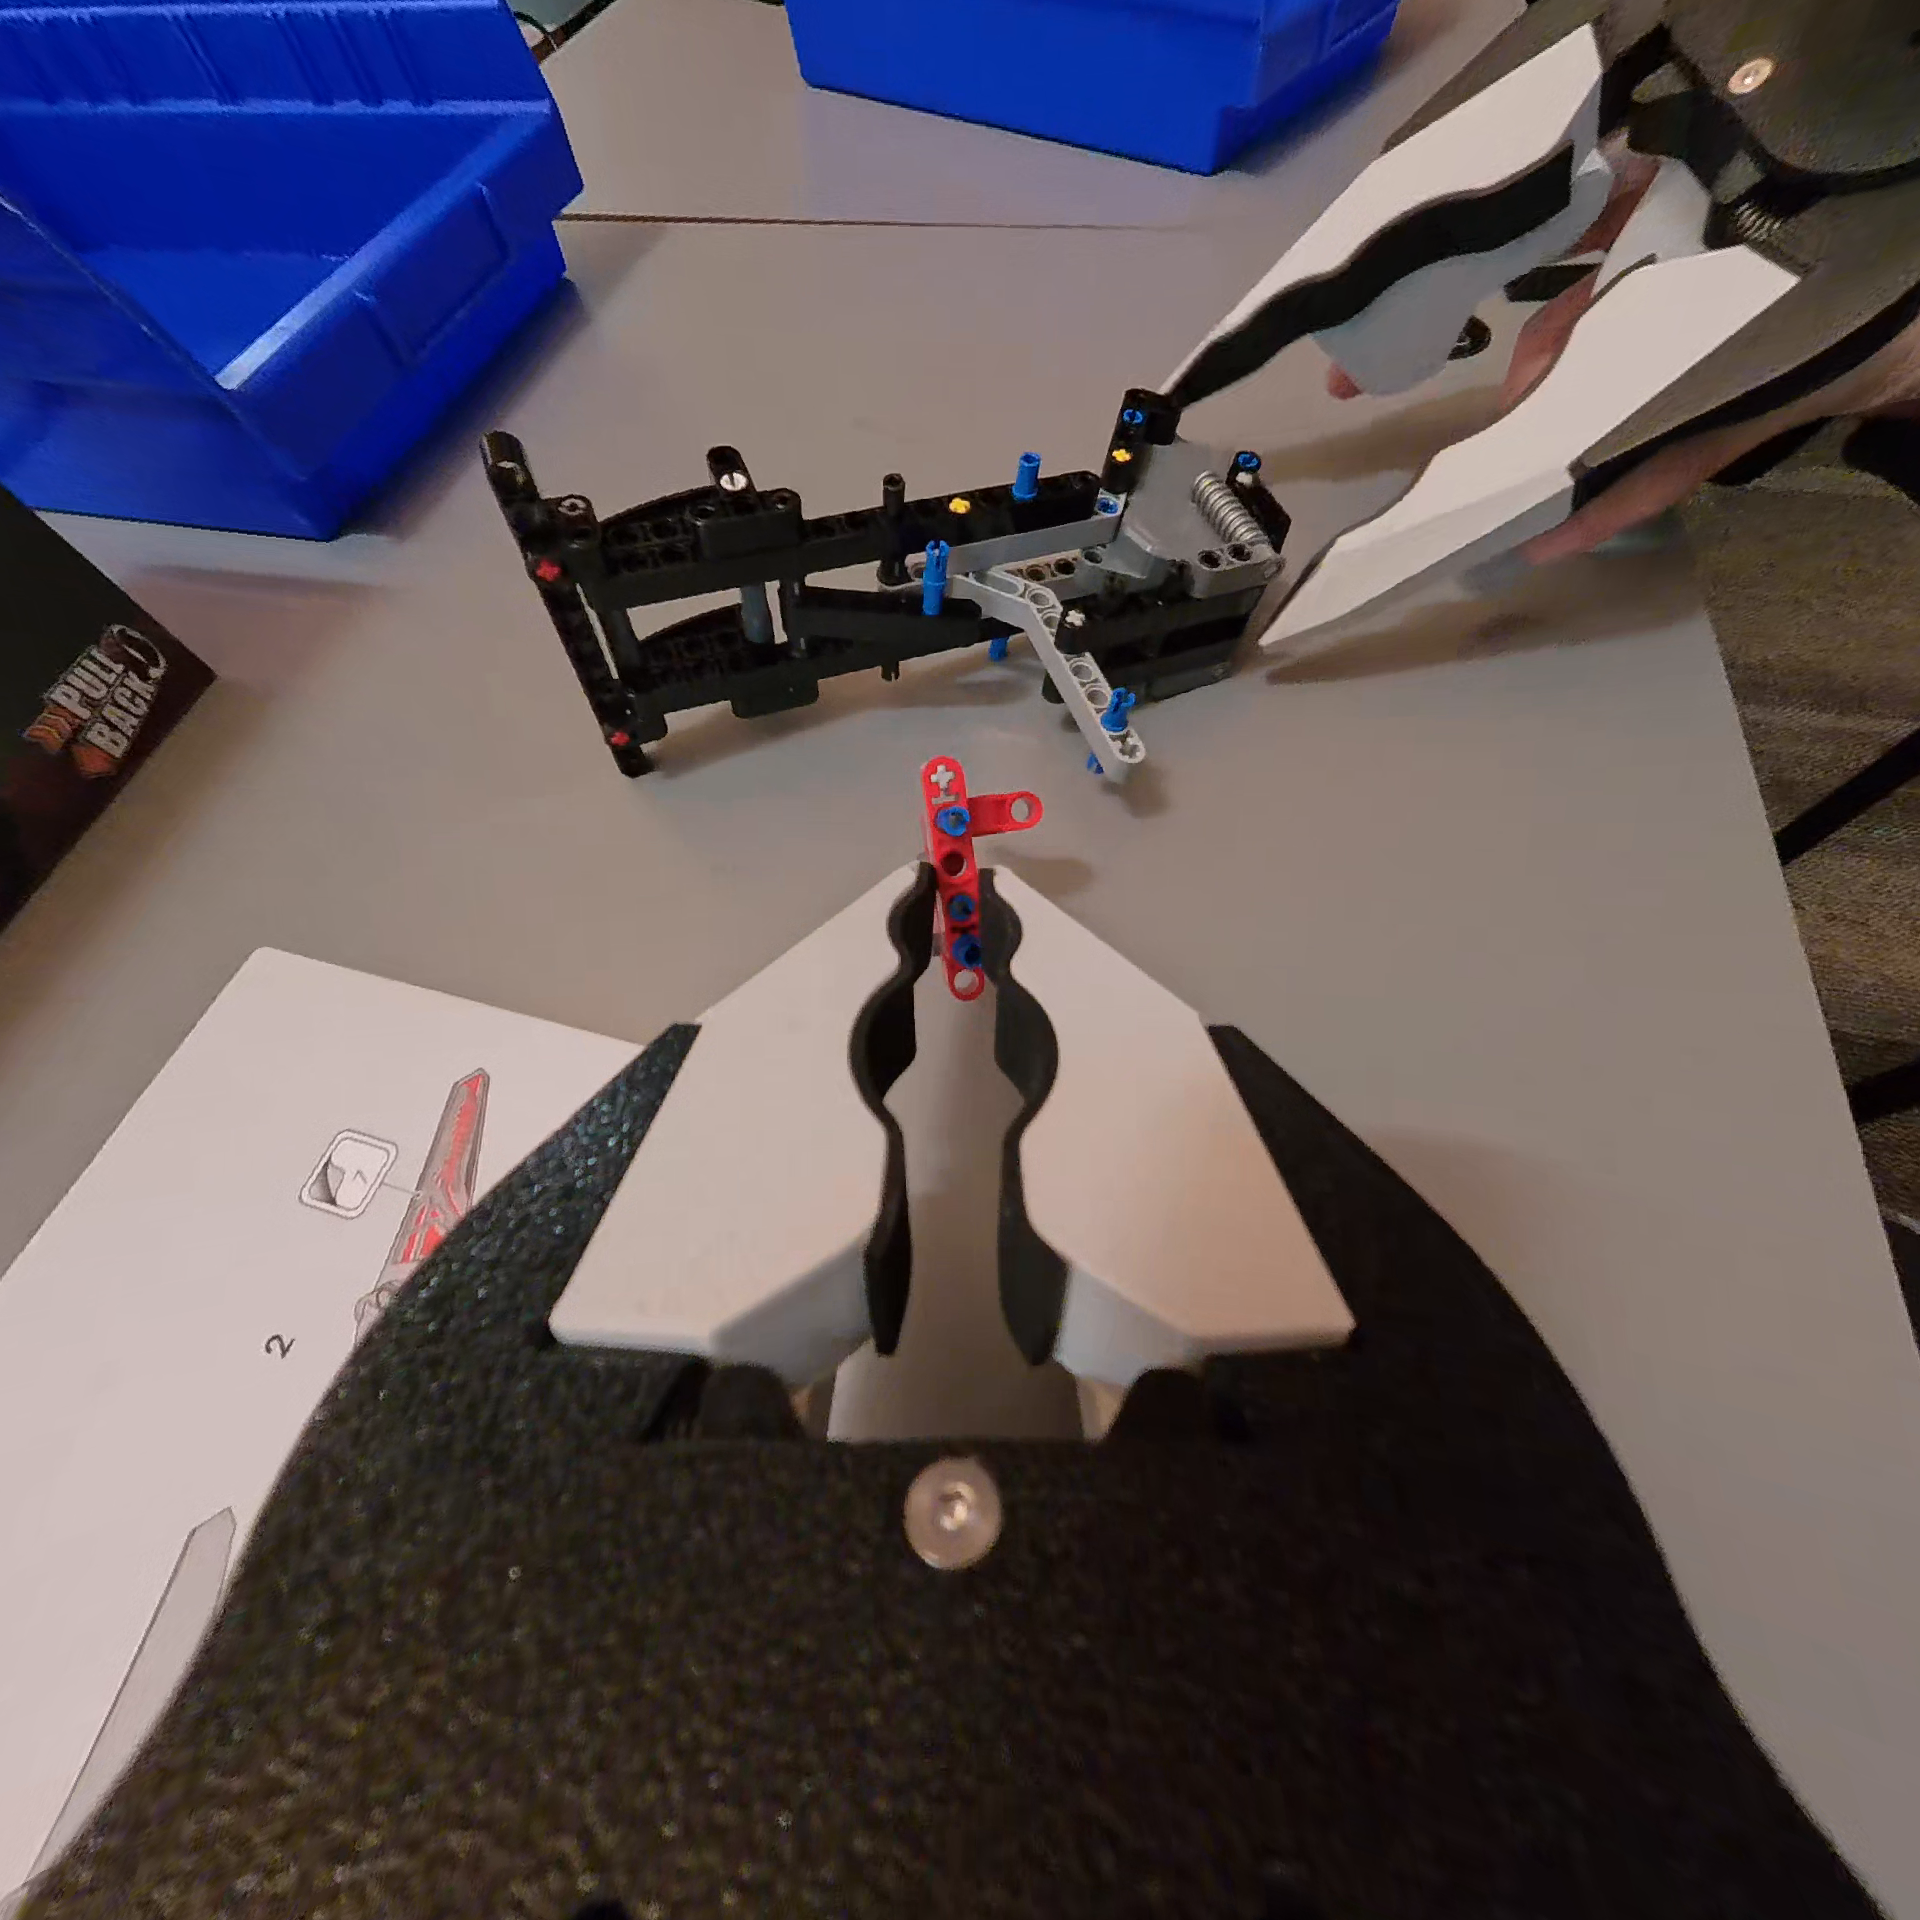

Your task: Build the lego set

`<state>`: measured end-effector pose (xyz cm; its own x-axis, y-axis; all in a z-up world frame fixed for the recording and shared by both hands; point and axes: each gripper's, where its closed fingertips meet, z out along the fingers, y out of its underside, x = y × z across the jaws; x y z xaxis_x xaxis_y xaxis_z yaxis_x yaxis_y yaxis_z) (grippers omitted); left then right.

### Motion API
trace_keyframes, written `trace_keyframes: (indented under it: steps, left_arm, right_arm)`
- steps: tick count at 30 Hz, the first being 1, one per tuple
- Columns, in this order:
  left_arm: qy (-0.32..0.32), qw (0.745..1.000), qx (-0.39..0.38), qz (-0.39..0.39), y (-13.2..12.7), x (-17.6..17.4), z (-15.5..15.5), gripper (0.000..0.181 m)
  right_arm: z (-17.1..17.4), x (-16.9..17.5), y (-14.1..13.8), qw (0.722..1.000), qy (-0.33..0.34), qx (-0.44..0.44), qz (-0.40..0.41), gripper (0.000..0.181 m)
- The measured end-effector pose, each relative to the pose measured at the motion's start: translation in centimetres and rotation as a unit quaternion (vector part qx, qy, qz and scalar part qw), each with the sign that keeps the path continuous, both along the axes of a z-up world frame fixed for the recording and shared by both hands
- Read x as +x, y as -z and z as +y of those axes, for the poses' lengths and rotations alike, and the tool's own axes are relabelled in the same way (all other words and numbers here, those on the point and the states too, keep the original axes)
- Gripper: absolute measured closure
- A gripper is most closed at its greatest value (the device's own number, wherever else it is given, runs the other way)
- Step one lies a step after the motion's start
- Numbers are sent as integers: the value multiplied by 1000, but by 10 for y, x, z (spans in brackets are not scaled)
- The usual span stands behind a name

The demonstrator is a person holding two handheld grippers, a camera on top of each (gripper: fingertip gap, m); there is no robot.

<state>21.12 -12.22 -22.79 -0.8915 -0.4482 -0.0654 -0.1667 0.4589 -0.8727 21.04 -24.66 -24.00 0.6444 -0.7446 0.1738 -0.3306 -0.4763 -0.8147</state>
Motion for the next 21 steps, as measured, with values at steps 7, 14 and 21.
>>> trace_keyframes:
  steps: [7, 14, 21]
  left_arm:
    - [-3, 1000, 10, -12, 1, 0, -1, 176]
    - [0, 1000, 18, -15, 3, -1, -1, 177]
    - [0, 1000, 20, -15, 4, -1, -1, 177]
  right_arm:
    - [14, -5, 2, 1000, -10, -14, 5, 111]
    - [23, -11, 0, 1000, -19, 4, 8, 117]
    - [25, -11, 1, 1000, -20, -4, 6, 114]
